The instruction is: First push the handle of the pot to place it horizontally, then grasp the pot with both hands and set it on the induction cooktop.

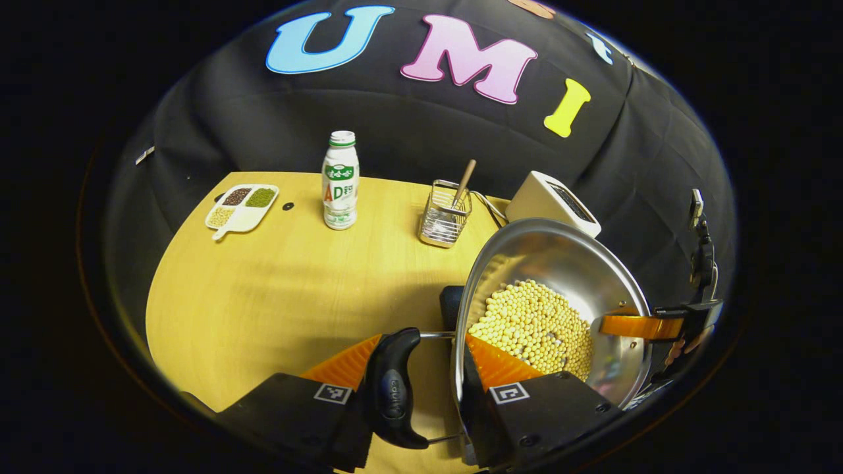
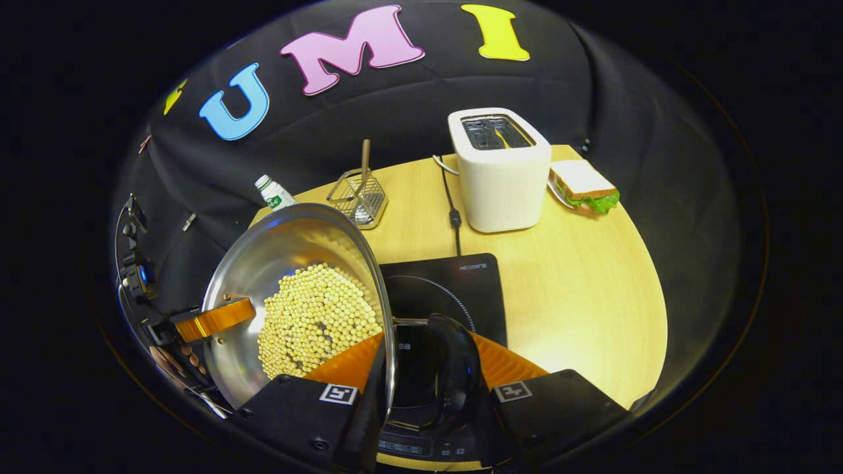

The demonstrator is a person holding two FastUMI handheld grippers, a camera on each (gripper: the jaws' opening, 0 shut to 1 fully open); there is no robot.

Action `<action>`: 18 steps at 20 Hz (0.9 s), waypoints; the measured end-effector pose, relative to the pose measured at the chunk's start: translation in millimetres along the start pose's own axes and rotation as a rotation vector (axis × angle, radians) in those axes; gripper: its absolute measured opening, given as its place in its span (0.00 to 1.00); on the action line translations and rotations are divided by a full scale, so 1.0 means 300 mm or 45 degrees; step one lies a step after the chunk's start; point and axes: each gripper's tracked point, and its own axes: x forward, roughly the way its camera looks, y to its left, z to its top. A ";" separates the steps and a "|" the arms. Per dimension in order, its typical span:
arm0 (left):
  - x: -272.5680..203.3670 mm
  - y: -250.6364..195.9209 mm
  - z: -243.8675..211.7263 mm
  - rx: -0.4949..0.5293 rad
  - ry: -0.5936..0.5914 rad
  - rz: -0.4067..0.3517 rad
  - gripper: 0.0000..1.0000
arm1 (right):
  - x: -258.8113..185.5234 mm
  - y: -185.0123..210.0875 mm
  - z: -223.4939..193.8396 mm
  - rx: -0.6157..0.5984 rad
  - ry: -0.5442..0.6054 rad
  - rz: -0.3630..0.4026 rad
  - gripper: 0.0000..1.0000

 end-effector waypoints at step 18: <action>0.220 -0.094 -0.117 -0.042 0.077 -0.002 0.61 | 0.129 -0.220 -0.039 0.008 0.074 -0.051 0.60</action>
